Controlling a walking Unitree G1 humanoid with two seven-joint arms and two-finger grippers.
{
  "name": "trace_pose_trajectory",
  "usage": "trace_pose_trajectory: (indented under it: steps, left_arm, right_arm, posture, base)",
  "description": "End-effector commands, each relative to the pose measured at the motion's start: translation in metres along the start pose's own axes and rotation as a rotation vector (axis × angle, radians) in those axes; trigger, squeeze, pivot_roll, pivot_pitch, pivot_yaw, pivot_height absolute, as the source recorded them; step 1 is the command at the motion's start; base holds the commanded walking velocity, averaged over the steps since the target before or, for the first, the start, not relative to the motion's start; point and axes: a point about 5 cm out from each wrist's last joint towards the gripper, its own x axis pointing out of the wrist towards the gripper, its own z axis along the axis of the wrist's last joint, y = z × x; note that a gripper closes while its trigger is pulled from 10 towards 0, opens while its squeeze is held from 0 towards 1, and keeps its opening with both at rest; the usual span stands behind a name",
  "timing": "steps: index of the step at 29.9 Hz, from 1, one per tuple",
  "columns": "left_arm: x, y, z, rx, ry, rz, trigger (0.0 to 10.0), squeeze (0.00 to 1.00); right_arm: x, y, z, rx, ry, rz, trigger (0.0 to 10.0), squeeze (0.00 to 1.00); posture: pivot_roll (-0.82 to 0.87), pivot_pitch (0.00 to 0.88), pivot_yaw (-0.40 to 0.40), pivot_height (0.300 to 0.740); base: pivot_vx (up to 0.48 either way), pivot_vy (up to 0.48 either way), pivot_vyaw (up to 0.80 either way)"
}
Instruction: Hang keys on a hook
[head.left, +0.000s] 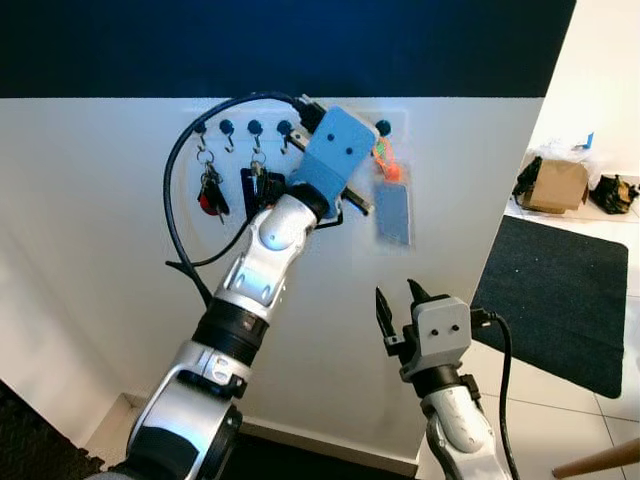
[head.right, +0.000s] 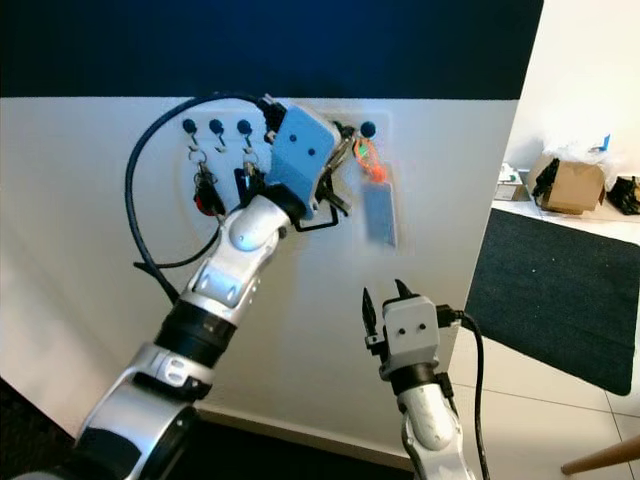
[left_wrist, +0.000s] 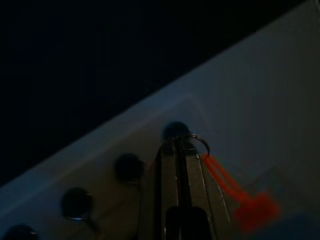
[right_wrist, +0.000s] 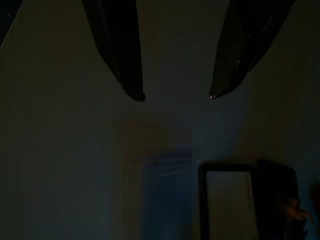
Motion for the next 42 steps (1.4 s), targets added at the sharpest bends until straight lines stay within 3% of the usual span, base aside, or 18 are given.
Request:
trace_pose_trajectory:
  steps: [1,10,17,22,27,35,37,39,42]
  left_arm:
    - [-0.001,-0.005,0.003,0.014,-0.021,-0.022,10.0,0.00]
    - [-0.002,-0.015,0.004,0.032,-0.028,-0.056,10.0,0.00]
    - [0.000,-0.014,0.016,-0.025,-0.089,-0.070,10.0,0.00]
    - [0.004,-0.015,0.015,-0.026,-0.081,-0.070,10.0,0.00]
    - [0.010,-0.014,0.006,0.025,-0.018,-0.045,10.0,0.00]
    - [0.016,0.002,0.002,0.054,0.046,0.050,10.0,0.00]
    - [0.018,0.014,0.000,0.070,0.074,0.106,10.0,0.00]
    - [0.018,0.014,0.000,0.070,0.074,0.106,10.0,0.00]
    - [0.016,0.027,-0.004,0.087,0.094,0.144,10.0,0.00]
  right_arm:
    - [0.000,0.001,-0.003,0.002,0.017,0.009,10.0,0.00]
    - [-0.001,0.002,-0.003,0.001,0.018,0.007,10.0,0.00]
    - [0.000,0.002,-0.003,0.000,0.016,0.008,10.0,0.00]
    - [0.001,0.002,-0.003,0.000,0.015,0.011,10.0,0.00]
    - [0.001,0.002,-0.003,-0.001,0.014,0.009,10.0,0.00]
    - [-0.001,0.001,-0.003,-0.004,0.015,0.000,10.0,0.00]
    - [-0.001,0.001,-0.003,-0.004,0.016,-0.003,10.0,0.00]
    - [-0.001,0.001,-0.003,-0.004,0.016,-0.003,10.0,0.00]
    - [-0.002,0.001,-0.003,-0.005,0.017,-0.006,10.0,0.00]
  posture:
    - [0.00,0.138,0.091,0.740]
    - [0.00,0.136,0.096,0.740]
    - [0.00,0.130,0.095,0.740]
    - [0.00,0.128,0.094,0.740]
    - [-0.01,0.127,0.101,0.740]
    - [-0.01,0.128,0.108,0.740]
    - [-0.01,0.130,0.111,0.740]
    - [-0.01,0.130,0.111,0.740]
    - [-0.01,0.132,0.110,0.740]
  base:
    - [0.000,0.000,0.00]
    - [0.000,0.000,0.00]
    - [0.000,0.000,0.00]
    - [0.000,0.000,0.00]
    - [0.000,0.000,0.00]
    - [0.000,0.000,0.00]
    - [0.000,0.000,0.00]
    - [0.000,0.000,0.00]
    - [0.000,0.000,0.00]
